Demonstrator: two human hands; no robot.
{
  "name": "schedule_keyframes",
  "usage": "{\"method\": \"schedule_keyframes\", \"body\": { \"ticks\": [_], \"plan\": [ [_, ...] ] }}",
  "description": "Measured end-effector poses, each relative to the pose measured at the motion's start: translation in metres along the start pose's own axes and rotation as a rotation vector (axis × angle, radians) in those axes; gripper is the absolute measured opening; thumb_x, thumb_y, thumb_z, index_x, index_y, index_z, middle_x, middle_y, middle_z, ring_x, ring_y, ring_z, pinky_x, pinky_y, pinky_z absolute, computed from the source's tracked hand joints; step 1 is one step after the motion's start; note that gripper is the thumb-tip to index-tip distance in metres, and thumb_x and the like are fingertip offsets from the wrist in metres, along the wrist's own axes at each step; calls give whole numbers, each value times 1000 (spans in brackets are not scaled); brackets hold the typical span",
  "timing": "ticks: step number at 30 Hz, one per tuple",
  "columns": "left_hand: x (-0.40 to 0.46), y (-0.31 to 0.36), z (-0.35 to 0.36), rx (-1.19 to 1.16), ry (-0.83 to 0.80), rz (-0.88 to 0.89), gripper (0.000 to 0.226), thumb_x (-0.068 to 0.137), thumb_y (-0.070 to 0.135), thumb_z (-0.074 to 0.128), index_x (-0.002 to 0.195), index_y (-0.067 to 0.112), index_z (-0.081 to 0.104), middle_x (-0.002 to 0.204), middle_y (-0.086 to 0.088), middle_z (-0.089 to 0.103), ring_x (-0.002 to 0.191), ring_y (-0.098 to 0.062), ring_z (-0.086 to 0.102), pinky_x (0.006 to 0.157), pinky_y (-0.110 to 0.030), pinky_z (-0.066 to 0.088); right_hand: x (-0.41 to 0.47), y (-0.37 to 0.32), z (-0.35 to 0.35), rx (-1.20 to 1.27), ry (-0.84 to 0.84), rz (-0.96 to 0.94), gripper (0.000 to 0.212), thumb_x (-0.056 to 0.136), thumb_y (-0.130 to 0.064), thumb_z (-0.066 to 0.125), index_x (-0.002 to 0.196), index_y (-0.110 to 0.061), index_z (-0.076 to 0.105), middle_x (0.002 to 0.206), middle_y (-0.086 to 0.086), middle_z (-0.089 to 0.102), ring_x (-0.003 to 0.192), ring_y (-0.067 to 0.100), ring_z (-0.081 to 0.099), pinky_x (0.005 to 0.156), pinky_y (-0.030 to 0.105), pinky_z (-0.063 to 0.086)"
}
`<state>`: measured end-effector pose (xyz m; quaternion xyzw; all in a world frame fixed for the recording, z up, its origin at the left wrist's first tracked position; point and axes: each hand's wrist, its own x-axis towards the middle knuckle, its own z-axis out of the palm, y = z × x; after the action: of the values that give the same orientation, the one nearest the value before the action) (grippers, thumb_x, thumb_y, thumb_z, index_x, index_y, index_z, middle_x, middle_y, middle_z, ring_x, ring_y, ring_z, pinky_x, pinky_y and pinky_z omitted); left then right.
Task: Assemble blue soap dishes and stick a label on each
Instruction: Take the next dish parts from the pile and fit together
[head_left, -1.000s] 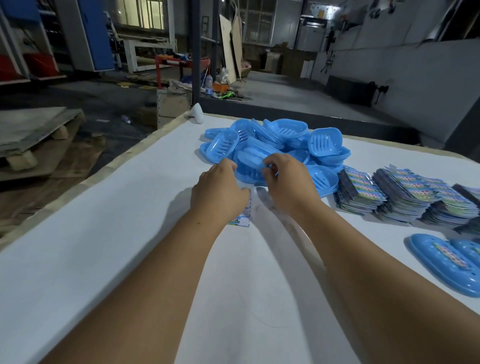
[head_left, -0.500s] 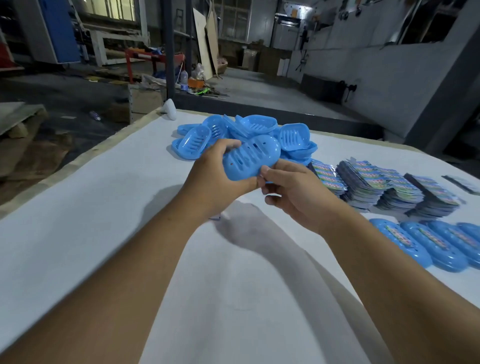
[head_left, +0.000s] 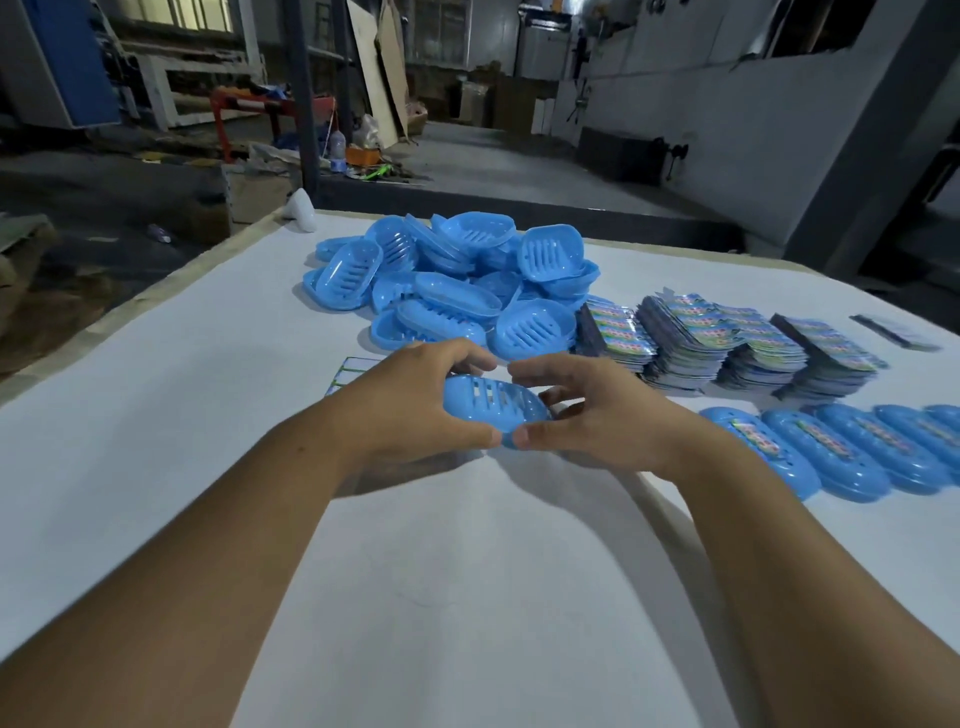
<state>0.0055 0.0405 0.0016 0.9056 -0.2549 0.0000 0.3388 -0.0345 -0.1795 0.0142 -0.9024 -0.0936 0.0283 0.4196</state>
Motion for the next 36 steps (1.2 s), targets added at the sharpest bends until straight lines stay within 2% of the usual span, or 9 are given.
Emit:
{"method": "schedule_keyframes", "body": {
  "ticks": [4,9,13,16,18,21,25,31,36],
  "plan": [
    [1,1,1,7,-55,-17,68,60,56,82,120,55,53,114,32,57,95,15,58,84,-19,51,4,4,0,-47,8,8,74,73,-29,91,139,-27,58,122,-19,64,92,4,62,85,21,55],
    [-1,3,1,21,-105,-56,72,51,66,70,119,61,48,115,30,57,104,8,59,93,-28,52,6,8,1,-24,5,10,70,70,-28,93,132,-32,61,114,-25,63,71,-10,58,70,23,57],
    [-1,4,-1,24,-123,-70,68,54,62,72,118,61,47,114,32,57,102,8,60,88,-24,52,5,8,2,-2,-10,-2,68,70,-26,93,129,-32,61,113,-21,62,65,-9,57,63,21,55],
    [-2,2,-1,-26,-83,-97,56,68,61,77,118,59,51,114,32,56,107,11,54,81,-20,47,3,7,2,52,-4,-3,66,73,-26,91,131,-33,60,121,-16,59,73,-6,56,71,30,57],
    [-1,-2,-5,-72,86,-181,41,79,58,75,117,50,58,112,27,59,104,5,56,76,-23,48,3,7,2,117,38,-7,59,79,-28,86,132,-31,61,126,-11,57,87,4,57,70,26,56],
    [1,-9,-24,195,346,-397,36,87,54,69,115,31,63,111,6,67,94,-13,62,71,-29,47,4,7,4,201,103,-14,44,84,-27,81,125,-34,63,126,-7,57,95,11,55,56,15,53],
    [-8,-17,-39,443,237,-594,59,82,61,72,119,17,60,112,-5,67,89,-20,56,69,-31,41,7,8,7,212,121,-10,41,83,-34,80,121,-36,65,124,-10,58,100,14,58,54,16,52],
    [-10,-14,-42,262,233,-610,63,77,44,85,124,15,55,119,-7,62,103,-23,61,79,-32,49,10,13,7,156,135,-33,45,79,-47,80,120,-42,66,120,-17,60,99,11,62,68,23,55],
    [-3,-24,-40,-117,322,-615,62,77,12,83,132,20,53,124,-8,61,105,-26,67,87,-43,60,12,13,9,115,155,-43,44,77,-53,79,119,-44,66,117,-20,61,96,7,64,78,25,54]
  ]
}}
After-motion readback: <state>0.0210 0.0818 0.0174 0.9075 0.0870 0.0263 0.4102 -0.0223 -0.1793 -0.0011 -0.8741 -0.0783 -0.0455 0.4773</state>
